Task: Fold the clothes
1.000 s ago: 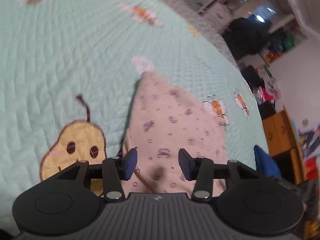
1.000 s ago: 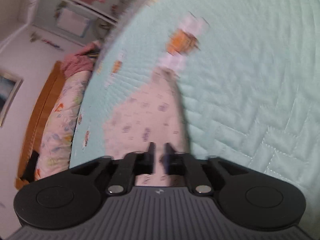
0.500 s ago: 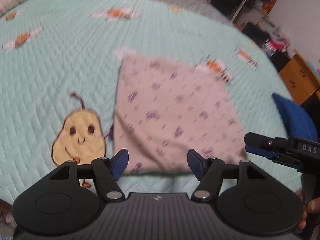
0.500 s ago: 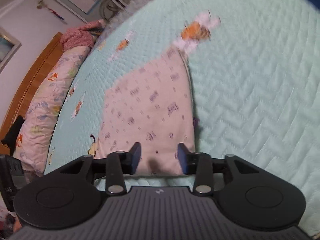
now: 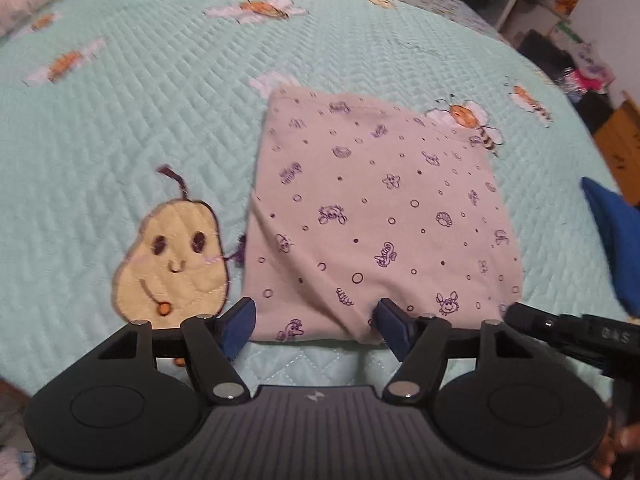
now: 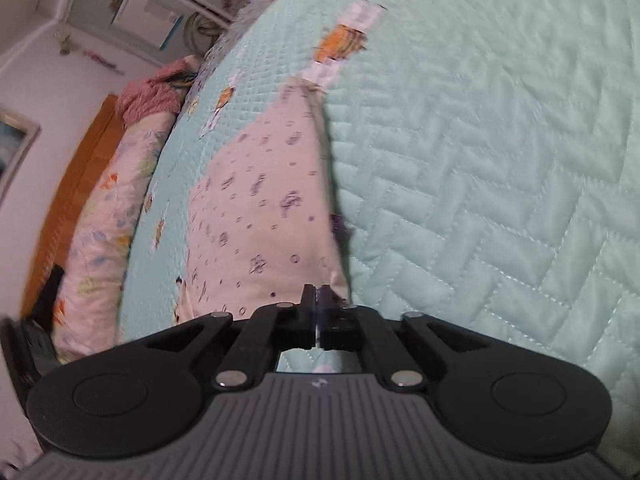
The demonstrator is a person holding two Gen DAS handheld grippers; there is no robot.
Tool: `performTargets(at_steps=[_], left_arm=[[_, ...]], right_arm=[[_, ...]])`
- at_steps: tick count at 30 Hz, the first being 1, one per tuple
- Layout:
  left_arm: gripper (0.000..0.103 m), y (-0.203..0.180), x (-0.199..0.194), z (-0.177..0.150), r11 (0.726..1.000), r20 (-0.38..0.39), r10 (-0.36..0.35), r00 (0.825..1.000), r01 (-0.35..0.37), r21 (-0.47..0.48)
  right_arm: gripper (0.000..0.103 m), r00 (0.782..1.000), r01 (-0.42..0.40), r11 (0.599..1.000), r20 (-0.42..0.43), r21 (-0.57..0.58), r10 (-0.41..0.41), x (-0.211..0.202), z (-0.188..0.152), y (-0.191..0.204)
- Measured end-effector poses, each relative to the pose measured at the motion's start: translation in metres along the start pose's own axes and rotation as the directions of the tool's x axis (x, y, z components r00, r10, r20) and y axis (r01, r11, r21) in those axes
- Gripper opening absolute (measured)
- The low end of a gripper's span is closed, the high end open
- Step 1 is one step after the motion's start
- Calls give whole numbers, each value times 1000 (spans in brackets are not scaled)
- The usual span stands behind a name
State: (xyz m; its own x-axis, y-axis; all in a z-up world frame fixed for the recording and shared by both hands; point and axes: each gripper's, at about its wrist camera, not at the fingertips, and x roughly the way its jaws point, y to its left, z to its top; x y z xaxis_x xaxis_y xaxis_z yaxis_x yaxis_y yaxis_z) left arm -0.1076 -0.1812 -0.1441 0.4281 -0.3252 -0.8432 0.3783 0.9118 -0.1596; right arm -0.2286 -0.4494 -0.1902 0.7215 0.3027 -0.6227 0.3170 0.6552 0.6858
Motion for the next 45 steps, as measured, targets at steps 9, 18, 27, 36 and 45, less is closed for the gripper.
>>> performTargets(at_steps=[9,18,27,36,45], left_arm=[[70,-20,-43,8,995,109,74,991,-80,55],[70,-28,-59,12,991,133,112,985,-121,59],[73,-32,-61,16,980,97,178,979,-185,68],[75,-20,-48,21,956,-49,293,955,-291,42],[75,-5,-38,27,959,-171,280,945,-283,11]], right_arm=[[44,997,73,983,18,-166,-71,-6,-11,32],[52,998,70,985,15,-160,-69,-6,-13,32],[72,990,137,970,8,-199,-138,-8,-13,51],[79,943,324,854,63,-406,-328,-15,8,123],[79,896,391,782,9,-486,-443,4,23,164]])
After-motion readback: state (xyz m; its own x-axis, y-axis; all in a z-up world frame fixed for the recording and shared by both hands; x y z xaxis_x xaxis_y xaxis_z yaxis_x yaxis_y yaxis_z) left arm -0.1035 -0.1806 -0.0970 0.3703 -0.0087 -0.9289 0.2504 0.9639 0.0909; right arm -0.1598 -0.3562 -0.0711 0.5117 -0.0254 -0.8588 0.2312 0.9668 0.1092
